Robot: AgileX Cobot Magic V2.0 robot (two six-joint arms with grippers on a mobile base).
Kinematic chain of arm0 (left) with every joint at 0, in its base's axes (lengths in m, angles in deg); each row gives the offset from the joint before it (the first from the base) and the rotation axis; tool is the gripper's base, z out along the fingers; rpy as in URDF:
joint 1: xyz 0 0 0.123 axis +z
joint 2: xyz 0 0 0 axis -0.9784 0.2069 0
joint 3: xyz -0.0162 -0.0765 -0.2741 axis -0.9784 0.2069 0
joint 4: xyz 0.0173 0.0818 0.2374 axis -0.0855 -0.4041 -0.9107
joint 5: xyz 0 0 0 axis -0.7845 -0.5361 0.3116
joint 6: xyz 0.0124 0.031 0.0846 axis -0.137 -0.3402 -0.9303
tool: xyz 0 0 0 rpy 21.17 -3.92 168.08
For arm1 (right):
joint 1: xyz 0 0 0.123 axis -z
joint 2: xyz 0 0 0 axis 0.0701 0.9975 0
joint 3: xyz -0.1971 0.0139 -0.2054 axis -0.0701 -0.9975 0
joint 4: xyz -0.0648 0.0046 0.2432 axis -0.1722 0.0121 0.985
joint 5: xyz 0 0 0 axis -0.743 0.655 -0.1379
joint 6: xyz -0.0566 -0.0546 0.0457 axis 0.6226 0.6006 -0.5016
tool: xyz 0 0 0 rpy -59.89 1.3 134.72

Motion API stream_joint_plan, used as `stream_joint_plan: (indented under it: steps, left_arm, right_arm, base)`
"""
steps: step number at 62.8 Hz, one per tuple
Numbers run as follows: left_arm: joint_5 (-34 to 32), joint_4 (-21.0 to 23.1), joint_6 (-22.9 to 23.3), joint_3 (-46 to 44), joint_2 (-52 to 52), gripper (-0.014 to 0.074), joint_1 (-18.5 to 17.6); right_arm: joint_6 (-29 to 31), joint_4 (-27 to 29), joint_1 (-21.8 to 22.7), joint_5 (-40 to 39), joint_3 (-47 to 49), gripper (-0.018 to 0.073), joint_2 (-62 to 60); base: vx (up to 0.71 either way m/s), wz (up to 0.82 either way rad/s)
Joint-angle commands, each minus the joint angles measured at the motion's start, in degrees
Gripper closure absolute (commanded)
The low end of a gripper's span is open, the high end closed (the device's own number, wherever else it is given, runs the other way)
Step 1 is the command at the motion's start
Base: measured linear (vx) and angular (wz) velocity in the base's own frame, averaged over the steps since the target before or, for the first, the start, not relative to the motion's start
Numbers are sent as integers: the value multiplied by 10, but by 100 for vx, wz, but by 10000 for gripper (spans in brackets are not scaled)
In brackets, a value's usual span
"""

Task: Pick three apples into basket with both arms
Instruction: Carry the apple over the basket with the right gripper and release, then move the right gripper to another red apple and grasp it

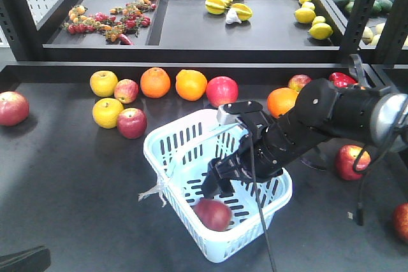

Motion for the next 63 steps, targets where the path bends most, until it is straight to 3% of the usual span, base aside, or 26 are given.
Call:
stream_joint_plan:
  steps: [1, 9, 21, 31, 41, 54, 63]
  left_arm:
    - [-40, 12, 4, -10, 2, 603, -3]
    - [-40, 12, 4, -9, 2, 603, -3]
    - [-40, 12, 4, -9, 2, 603, -3]
    - [-40, 12, 4, -9, 2, 603, -3]
    - [-40, 12, 4, -9, 2, 603, -3]
    - [-40, 12, 4, -9, 2, 603, -3]
    - [-40, 12, 4, -9, 2, 603, -3]
  right_arm:
    - [-1, 10, 8, 21, 15, -55, -44]
    - [-42, -4, 20, 36, 15, 132, -75]
    - [-91, -92, 32, 58, 15, 578, -129]
    - [-157, -174, 51, 64, 15, 568, -174]
    - [-210, -248, 119, 61, 15, 568, -213]
    - [-197, -268, 247, 29, 15, 568, -220]
    - [-166, -264, 299, -18, 26, 558, -186]
  base:
    - [0, 0]
    - [0, 0]
    - [0, 0]
    - [0, 0]
    - [0, 0]
    - [0, 0]
    - [0, 0]
